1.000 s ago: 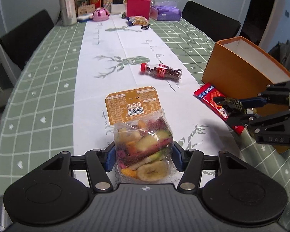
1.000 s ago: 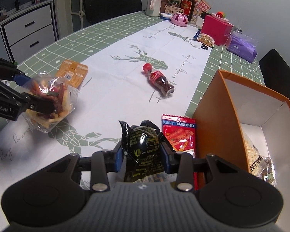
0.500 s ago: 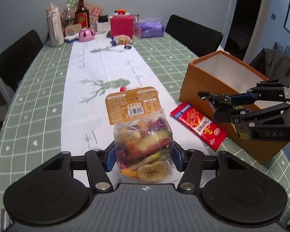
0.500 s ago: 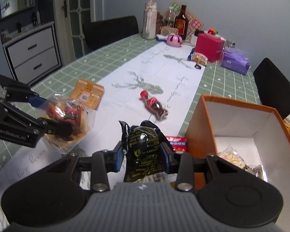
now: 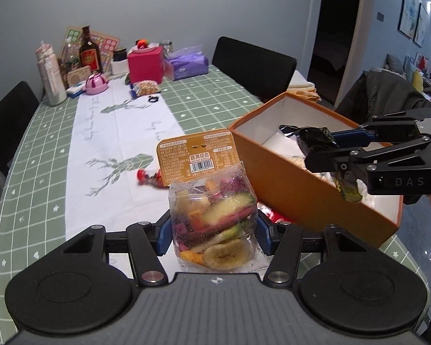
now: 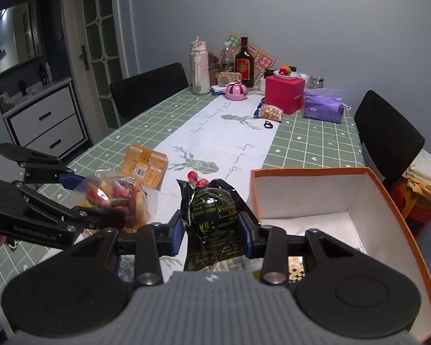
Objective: Organize snacks
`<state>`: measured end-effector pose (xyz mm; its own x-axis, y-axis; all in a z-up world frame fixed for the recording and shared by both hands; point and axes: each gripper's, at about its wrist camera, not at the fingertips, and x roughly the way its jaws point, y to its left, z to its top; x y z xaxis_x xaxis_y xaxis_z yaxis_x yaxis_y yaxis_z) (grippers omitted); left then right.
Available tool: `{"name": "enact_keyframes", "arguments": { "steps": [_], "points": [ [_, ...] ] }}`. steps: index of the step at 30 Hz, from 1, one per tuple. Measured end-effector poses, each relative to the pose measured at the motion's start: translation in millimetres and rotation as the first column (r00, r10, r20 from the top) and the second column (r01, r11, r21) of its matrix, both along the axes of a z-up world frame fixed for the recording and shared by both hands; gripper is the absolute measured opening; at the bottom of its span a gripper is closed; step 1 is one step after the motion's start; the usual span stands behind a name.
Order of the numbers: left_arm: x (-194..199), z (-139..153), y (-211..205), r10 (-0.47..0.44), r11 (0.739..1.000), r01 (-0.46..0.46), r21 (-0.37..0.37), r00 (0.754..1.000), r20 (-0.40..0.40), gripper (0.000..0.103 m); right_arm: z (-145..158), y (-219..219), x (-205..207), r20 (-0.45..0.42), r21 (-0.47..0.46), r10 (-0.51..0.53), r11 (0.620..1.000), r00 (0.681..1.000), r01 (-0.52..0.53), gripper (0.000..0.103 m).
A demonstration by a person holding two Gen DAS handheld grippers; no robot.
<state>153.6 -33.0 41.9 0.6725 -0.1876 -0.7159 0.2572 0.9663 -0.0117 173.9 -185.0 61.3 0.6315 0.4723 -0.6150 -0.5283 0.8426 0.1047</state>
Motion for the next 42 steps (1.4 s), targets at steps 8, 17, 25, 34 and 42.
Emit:
{"name": "enact_keyframes", "arguments": {
  "steps": [8,17,25,34,42],
  "points": [
    [12,16,-43,-0.076,0.996,0.075,0.039,0.996,0.035,0.065,12,-35,9,0.009,0.052,-0.072,0.996,0.997,0.071,0.038],
    [23,17,-79,-0.129,0.99,0.127,0.061,0.991,0.043,0.065,8,-61,21,0.013,0.017,-0.145,0.989,0.989,0.145,0.038],
    [34,15,-100,-0.139,0.989,0.136,0.054,0.989,0.046,0.065,6,-82,30,0.006,0.022,-0.199,0.98,0.98,0.199,0.038],
    [50,13,-121,-0.142,0.989,0.14,0.044,0.989,0.049,0.065,-2,-102,42,-0.028,0.028,-0.262,0.964,0.965,0.263,0.038],
    [74,10,-138,-0.149,0.987,0.146,0.07,0.988,0.037,0.065,-9,-110,53,-0.069,0.05,-0.298,0.952,0.952,0.302,0.038]
  ]
}}
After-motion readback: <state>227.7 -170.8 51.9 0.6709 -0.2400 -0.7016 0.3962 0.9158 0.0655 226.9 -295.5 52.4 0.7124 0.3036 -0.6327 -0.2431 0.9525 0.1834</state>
